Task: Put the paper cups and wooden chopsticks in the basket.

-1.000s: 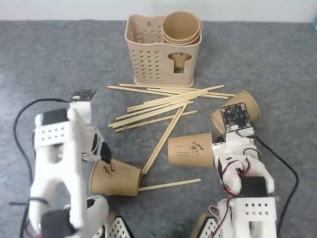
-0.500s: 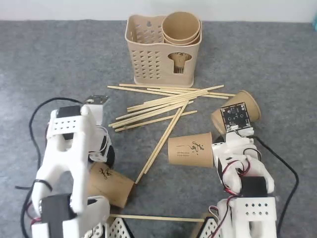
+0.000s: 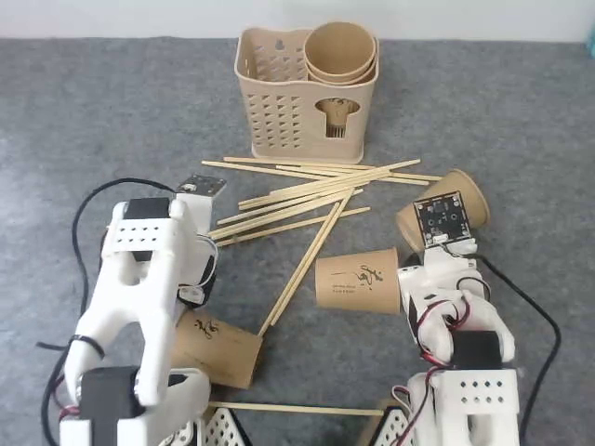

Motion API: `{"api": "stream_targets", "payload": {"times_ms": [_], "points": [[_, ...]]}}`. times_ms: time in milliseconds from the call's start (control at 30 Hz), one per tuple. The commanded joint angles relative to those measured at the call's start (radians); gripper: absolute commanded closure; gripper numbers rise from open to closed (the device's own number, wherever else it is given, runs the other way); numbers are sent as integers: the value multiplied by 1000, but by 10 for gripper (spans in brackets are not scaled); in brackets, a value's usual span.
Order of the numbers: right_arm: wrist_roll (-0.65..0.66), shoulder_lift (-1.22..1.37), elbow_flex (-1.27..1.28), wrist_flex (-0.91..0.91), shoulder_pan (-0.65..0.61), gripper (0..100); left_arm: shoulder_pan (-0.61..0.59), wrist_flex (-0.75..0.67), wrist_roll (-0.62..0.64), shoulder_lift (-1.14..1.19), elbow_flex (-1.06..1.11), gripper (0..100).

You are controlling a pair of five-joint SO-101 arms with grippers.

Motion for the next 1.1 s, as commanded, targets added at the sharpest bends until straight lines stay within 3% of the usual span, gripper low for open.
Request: {"api": "stream_targets", "payload": {"times_ms": [0,267,500,600,1067], "points": [[12,-7,-3,-30,4,840,0,9,-6,-40,-62,991],[-17,-5,-44,48,-10,840,-3,104,-3,-40,-262,990],[64,-4,-133,134,-182,840,-3,216,9,-40,-545,989],[64,-4,-135,134,-232,840,0,221,66,-37,-622,989],[77,-4,-157,130,-245,837,0,127,66,-34,-677,987]]}}
